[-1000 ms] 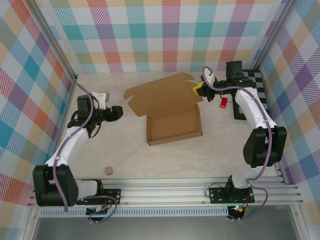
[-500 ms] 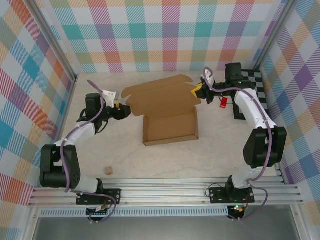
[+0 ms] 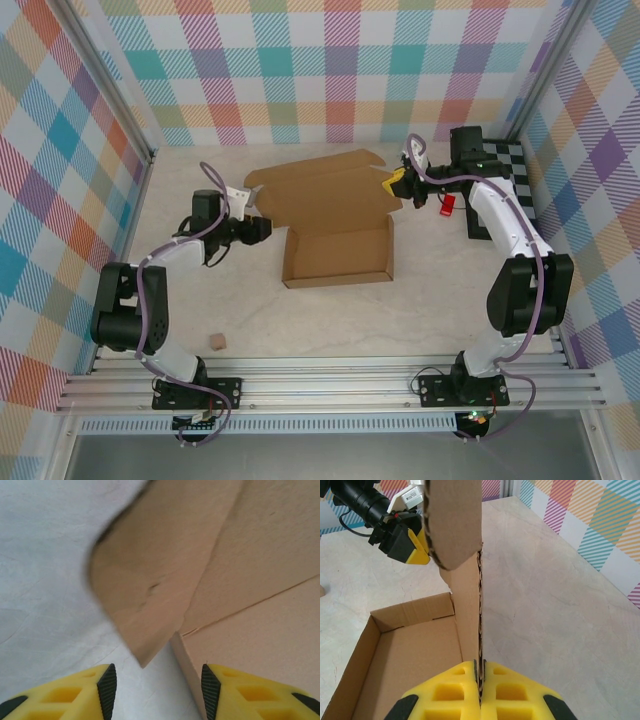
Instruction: Fold the paper box
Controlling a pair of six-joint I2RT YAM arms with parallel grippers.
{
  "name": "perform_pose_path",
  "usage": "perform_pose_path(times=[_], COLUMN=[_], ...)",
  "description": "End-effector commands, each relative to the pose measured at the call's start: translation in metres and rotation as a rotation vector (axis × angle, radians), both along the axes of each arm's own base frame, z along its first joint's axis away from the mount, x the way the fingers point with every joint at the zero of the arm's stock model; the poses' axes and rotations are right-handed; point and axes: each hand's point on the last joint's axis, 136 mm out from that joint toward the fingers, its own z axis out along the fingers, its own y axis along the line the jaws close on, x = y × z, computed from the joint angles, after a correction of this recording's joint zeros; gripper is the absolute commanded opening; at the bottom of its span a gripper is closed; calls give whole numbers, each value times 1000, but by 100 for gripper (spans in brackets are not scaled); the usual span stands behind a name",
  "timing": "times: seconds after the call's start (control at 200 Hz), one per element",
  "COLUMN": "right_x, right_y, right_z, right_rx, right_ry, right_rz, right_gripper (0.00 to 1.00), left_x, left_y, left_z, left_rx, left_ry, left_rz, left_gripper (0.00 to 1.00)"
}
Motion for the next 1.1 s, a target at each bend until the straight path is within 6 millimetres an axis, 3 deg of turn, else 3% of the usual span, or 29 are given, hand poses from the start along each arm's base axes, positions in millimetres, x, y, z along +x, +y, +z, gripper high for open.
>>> perform_pose_path(times=[0.0, 0.11, 0.275, 0.44, 0.605, 0.87, 1.095], right_x=[-9, -10, -14, -13, -13, -15, -17], right_y=[7, 4, 2, 3, 3, 4, 5], right_z=[17, 13, 17, 19, 15, 15, 14], right_rx=[56, 33, 34, 50, 52, 56, 71], right_ry=[-17, -17, -33, -14, -10, -9, -2], right_rz=[50, 42, 53, 64, 68, 76, 90], right_gripper=[0, 0, 0, 0, 0, 0, 0], left_x=[17, 27, 27, 22, 18, 35, 36], left_y=[-13, 16, 51, 24, 1, -6, -22], left_z=[27, 18, 20, 38, 33, 21, 15], left_rx=[30, 159, 47, -36, -54, -19, -33], left_ry=[-113, -103, -65, -143, -151, -113, -113], left_rz=[-1, 96, 88, -56, -123, -88, -127], left_gripper=[48, 52, 59, 64, 65, 64, 62])
